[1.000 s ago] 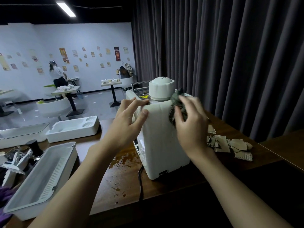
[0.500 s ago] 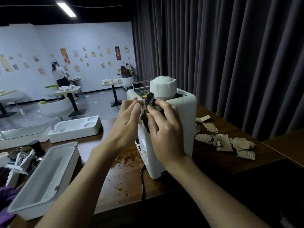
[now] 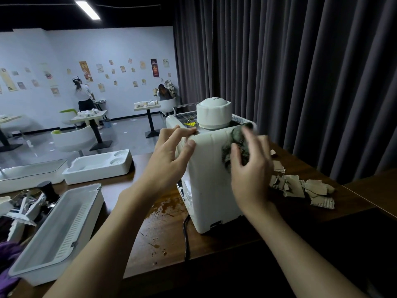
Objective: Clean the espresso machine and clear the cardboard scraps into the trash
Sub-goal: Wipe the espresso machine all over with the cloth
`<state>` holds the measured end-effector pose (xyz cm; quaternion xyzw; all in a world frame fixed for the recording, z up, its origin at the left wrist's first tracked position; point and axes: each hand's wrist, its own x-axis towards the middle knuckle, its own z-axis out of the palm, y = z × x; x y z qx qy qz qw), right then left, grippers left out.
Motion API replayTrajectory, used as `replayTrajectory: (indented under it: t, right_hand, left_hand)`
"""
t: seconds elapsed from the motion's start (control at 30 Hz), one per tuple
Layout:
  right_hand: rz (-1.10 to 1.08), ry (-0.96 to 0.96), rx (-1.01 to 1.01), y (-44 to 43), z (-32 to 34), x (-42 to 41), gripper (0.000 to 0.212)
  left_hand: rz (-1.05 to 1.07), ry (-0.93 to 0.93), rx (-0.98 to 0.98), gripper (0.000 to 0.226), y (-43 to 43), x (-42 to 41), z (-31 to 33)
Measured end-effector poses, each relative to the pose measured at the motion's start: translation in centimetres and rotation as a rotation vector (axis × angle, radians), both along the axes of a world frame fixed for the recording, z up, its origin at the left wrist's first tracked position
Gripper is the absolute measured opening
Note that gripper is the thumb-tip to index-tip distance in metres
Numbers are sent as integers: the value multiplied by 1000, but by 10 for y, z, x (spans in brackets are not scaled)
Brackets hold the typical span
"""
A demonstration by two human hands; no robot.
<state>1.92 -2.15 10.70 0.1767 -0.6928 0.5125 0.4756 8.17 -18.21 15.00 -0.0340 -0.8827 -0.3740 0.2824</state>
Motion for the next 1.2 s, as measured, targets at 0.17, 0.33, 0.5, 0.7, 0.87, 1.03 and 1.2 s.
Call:
replayTrajectory:
  t: [0.17,0.33,0.5,0.7,0.87,1.03,1.2]
  right_hand:
    - [137,152,184,-33,-19,31,33]
    - [121,186,223,-16,-19,14,29]
    - [-9,12,-27,14,-23,-17,27]
    - [23,10,-17,-7,-27,5,27]
    - [148,114,172,-37,-37,34,26]
    - [117,132,224,-13,-40,11,27]
    - [-8,-14,-14,16,-47,-18,25]
  left_hand:
    - [2,31,3,28,-2,-1,-2]
    - [0,18,-12,29,-3,1,-2]
    - [39,-27,-64,34,-2,1,1]
    - [73,24,-140,35,-1,-1,3]
    - [81,61,-172,34,-1,0,2]
    - [71,36,-156,36,-1,2,3]
    - [84,4,-161,38,2,3,4]
